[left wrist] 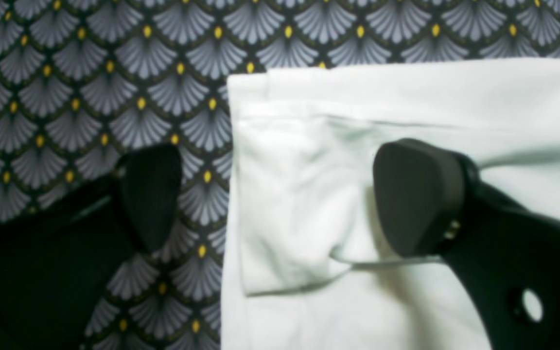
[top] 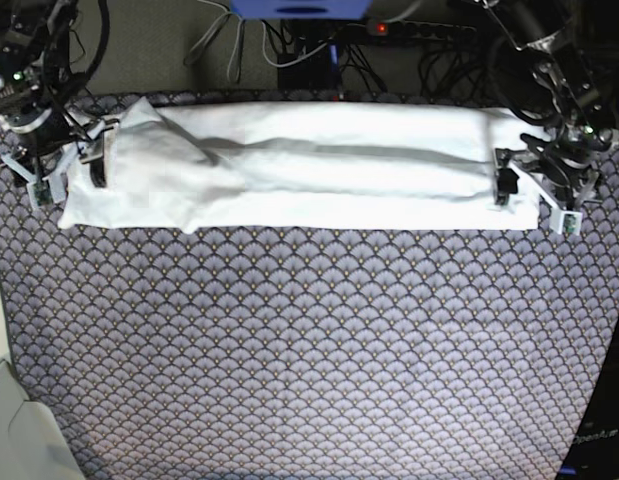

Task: Fold the T-shirt properly
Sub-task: 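Grasp the folded strip's ends with both grippers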

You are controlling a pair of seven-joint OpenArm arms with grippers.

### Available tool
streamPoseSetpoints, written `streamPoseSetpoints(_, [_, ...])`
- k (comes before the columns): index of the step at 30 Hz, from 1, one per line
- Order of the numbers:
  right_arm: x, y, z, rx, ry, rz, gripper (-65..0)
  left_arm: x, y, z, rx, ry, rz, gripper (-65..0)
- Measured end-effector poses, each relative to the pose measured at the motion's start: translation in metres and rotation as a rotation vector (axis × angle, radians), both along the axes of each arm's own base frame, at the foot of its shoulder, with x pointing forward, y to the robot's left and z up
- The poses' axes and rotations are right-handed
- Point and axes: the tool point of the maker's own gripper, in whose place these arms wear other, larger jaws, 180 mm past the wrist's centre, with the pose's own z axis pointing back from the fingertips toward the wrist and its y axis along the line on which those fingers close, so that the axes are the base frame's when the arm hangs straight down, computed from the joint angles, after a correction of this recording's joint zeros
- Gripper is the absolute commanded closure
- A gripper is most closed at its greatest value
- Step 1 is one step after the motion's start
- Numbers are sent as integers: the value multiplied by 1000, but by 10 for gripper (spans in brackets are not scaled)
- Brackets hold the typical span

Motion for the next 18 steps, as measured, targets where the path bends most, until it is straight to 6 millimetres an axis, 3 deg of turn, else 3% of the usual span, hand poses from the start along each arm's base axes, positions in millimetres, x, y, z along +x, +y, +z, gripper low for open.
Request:
streamPoseSetpoints(2, [2, 6, 9, -5, -19, 6, -409, -1, 3, 1, -1, -4, 12, -650])
streamPoseSetpoints(7, [-5, 20, -3, 13, 42, 6, -409, -13, 32, 13, 19, -30, 120, -650])
streamPoseSetpoints(11, [-3, 52, -12, 63, 56, 84, -408, -25, 32, 3, 15, 54, 125, -650])
streamPoseSetpoints(18, [-13, 59, -41, 107, 139, 92, -408, -23, 24, 4, -33, 26, 117, -650])
